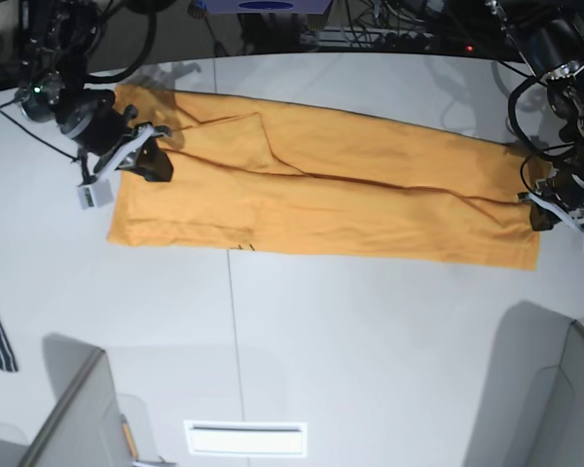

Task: Fold the T-shirt properly
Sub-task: 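Lift the strip end with the left gripper and fold it toward the right gripper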

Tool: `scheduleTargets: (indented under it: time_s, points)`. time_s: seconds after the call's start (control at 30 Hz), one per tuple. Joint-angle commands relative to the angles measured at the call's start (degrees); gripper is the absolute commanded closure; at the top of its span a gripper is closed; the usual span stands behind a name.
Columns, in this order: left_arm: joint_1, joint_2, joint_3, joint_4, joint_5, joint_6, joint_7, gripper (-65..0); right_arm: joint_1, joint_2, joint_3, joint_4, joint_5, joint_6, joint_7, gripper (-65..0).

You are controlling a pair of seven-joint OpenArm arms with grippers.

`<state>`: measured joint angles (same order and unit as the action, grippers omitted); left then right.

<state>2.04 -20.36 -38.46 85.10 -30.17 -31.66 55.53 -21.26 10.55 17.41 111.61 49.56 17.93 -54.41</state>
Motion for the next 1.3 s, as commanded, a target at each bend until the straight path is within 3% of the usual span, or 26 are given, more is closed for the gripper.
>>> scheduleTargets:
  time_s: [0.0, 0.17, 0.33, 0.63, 0.93, 1.27]
  points:
    - [0.1, -0.3, -0.1, 3.2, -1.2, -0.4, -0.5, 0.0, 0.5, 0.6, 0.2, 0.7, 1.3, 0.3, 1.1, 0.0]
    - [2.6, 3.8, 0.0, 11.9, -1.1, -0.4, 1.0, 0.0, 0.5, 0.6, 0.2, 0.7, 1.3, 0.3, 1.1, 0.0]
    - [2.7, 6.4, 2.2, 16.4, -1.1, -0.3, 6.5, 0.0, 0.5, 0.6, 0.2, 0.7, 1.3, 0.3, 1.1, 0.0]
    - [3.3, 12.8, 9.5, 20.6, -0.8, 0.1, 6.8, 0.0, 0.5, 0.5, 0.2, 0.7, 1.3, 0.3, 1.1, 0.0]
    - [3.3, 17.2, 19.4, 20.6, -1.1, 5.9, 6.6, 0.0, 0.5, 0.7, 0.2, 0.6, 1.2, 0.1, 1.1, 0.0]
    - [3.3, 22.3, 26.6, 20.2, -1.1, 7.9, 6.7, 0.0, 0.6, 0.7, 0.3, 0.6, 1.2, 0.0, 1.1, 0.0]
